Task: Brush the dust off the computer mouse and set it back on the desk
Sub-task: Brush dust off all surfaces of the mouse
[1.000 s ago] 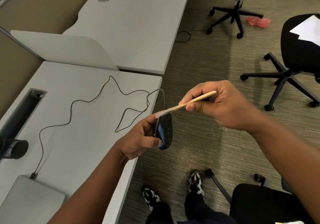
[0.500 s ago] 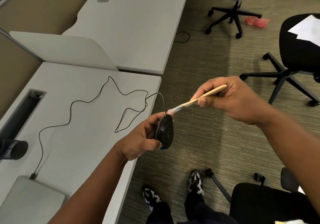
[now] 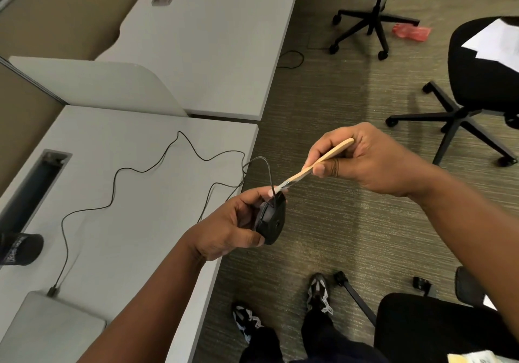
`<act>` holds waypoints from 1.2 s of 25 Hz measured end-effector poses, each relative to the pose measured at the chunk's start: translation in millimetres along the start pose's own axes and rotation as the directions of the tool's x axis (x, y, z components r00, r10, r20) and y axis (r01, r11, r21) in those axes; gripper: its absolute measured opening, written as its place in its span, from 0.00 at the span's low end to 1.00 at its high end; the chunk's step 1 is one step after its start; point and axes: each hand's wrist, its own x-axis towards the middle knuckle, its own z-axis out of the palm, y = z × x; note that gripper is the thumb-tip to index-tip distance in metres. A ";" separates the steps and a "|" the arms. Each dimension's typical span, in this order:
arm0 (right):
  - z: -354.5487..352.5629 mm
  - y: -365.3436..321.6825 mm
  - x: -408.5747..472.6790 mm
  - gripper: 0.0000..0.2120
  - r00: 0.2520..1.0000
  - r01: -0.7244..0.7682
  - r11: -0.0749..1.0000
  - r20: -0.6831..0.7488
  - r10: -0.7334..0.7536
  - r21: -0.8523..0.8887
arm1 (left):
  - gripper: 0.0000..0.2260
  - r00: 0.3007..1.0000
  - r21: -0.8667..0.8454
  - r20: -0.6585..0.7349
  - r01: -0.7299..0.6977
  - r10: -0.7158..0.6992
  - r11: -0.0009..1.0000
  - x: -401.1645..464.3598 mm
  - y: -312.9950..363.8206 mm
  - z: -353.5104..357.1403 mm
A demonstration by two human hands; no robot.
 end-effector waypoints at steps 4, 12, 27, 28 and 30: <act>3.1 -1.7 -2.0 0.10 1.000 0.024 0.997 0.017 -0.026 0.076 | 0.34 1.000 -0.024 0.011 -0.016 0.016 1.000 1.7 3.0 0.8; -1.9 0.1 -5.5 0.10 1.000 0.007 0.999 0.008 -0.008 0.048 | 0.36 1.000 -0.018 0.004 -0.011 0.011 1.000 2.3 -1.5 -2.9; -2.1 8.0 -0.8 0.08 1.000 -0.001 0.999 -0.016 0.002 0.035 | 0.36 1.000 -0.029 0.009 -0.011 0.011 1.000 3.6 -4.0 -6.1; -1.2 8.9 0.0 0.08 1.000 -0.003 1.000 -0.010 0.004 0.027 | 0.36 1.000 -0.026 0.010 -0.012 0.012 1.000 4.1 -3.7 -5.8; -1.9 11.0 1.2 0.07 1.000 -0.016 1.000 -0.018 0.016 0.012 | 0.37 1.000 -0.049 0.002 -0.013 0.013 0.999 3.5 -3.5 -6.2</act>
